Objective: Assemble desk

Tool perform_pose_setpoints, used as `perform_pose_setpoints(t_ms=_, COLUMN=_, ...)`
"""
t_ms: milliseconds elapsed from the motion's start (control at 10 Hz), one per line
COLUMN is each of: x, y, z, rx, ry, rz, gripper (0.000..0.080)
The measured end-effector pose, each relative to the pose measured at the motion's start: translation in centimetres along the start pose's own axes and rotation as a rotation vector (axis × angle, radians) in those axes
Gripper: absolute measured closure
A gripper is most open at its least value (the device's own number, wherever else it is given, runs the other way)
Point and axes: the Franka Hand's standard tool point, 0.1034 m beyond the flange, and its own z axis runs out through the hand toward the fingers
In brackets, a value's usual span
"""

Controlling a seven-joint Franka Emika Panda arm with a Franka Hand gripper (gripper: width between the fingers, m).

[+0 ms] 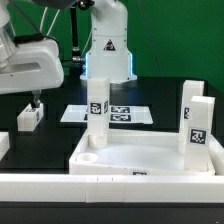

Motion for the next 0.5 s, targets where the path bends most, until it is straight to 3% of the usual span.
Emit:
perform_pose_setpoints(t_ms=100, x=-1.1, y=-0.3, z=1.5, rx=0.023, ry=-0.139, rz=0.044, gripper=0.0151)
perform_pose_setpoints(t_ms=300, x=-1.4, y=-0.9, z=2.8, rx=0.049, ry=-0.354, rz=0.126, gripper=0.0151)
perform_pose_setpoints(t_ms=500, x=-0.5, y=-0.6, z=2.8, rx=0.039, ry=-0.355, rz=0.112, gripper=0.0151)
